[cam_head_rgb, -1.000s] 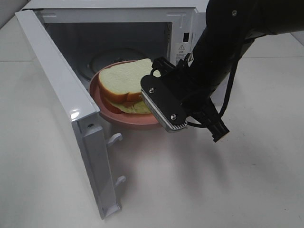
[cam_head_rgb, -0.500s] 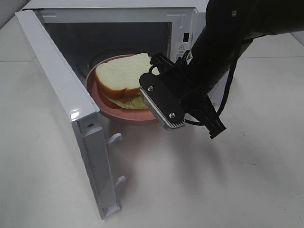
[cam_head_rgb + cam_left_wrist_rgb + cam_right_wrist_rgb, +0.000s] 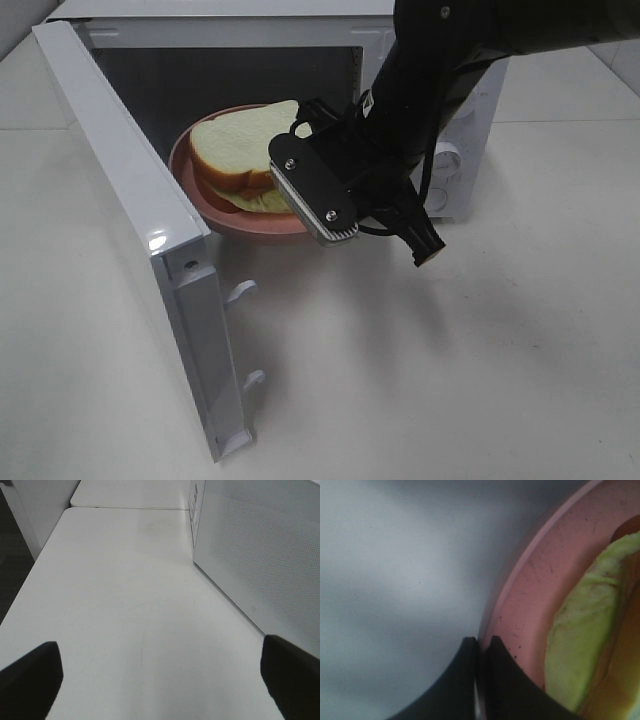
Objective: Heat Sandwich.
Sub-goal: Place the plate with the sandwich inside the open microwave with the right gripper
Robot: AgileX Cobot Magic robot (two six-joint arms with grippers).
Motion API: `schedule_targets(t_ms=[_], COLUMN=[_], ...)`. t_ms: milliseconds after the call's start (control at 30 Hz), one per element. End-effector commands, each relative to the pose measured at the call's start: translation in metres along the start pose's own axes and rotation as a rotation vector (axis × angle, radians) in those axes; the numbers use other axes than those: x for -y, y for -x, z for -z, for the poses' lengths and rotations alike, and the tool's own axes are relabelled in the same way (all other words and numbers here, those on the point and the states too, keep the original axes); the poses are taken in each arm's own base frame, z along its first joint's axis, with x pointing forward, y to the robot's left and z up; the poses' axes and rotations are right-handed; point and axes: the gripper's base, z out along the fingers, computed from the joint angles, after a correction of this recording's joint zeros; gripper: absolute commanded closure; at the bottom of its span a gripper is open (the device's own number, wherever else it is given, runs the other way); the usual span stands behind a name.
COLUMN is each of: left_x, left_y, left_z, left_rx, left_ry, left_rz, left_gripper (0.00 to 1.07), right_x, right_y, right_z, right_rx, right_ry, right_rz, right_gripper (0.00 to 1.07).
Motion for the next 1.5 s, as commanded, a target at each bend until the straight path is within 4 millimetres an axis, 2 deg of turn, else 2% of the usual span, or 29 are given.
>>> schedule_targets(t_ms=[33,567,867,1500], left_x=[0.000,0.000,0.000,0.000], left_y=[-0.002,-0.002,-0.002,-0.002], left_z=[0.004,0.004,0.004,0.004], left_rx=[0.028,0.028,0.028,0.028], left_ry=[0.001,0.001,0.001,0.001], left_rz=[-0.003,-0.003,-0.003,-0.003], left_gripper=[0.03,0.03,0.03,0.03], right_x=[0.011,0.045,0.058,0.090], right_y=[0.001,-0.001,-0.001,-0.005], right_z=[0.001,-0.018,-0.027,-0.038], right_rx=[0.003,-0.012,-0.012,-0.033], right_ry=[-0.016,-0.015,-0.011,-0.043], right_rz=[0.000,-0.043,-0.070,-0.154], right_gripper=[1.07,1.07,1.07,1.06])
